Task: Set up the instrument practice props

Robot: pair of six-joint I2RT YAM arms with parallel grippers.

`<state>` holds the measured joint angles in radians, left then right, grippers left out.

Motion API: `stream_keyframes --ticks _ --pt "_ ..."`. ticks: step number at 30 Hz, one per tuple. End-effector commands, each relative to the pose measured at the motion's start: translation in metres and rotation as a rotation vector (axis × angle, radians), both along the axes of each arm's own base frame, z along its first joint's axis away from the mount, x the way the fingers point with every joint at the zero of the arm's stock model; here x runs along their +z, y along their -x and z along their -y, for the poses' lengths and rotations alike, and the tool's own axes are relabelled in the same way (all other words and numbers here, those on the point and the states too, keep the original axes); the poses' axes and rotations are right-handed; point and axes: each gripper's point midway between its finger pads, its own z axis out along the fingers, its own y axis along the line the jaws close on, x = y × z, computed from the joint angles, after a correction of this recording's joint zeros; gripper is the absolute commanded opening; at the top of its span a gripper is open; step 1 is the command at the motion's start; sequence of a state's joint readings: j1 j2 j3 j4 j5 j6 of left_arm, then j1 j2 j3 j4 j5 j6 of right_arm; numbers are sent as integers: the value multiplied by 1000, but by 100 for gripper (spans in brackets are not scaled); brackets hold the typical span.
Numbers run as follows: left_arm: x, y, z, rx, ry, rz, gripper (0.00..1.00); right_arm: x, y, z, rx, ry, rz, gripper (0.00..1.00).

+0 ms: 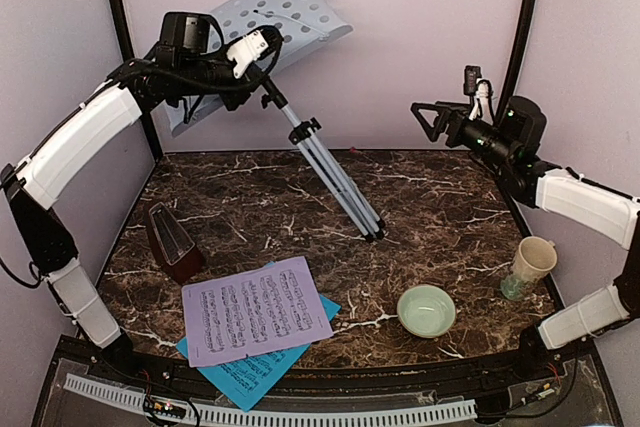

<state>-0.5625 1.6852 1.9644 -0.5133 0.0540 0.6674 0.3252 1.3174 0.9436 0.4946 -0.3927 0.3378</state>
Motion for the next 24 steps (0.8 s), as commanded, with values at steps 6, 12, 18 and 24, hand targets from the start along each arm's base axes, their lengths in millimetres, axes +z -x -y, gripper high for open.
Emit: stream_keyframes --ticks 6,12,18,24 --pt "199 125 9 -295 183 768 0 31 17 -29 244 34 37 100" --pt "210 164 19 -453 196 918 0 54 23 -42 404 0 50 100" --pt "215 186 27 -566 206 970 0 52 28 -59 596 -24 -7 96" --pt "215 199 36 -623 200 1012 0 50 33 -75 794 -35 -89 92"
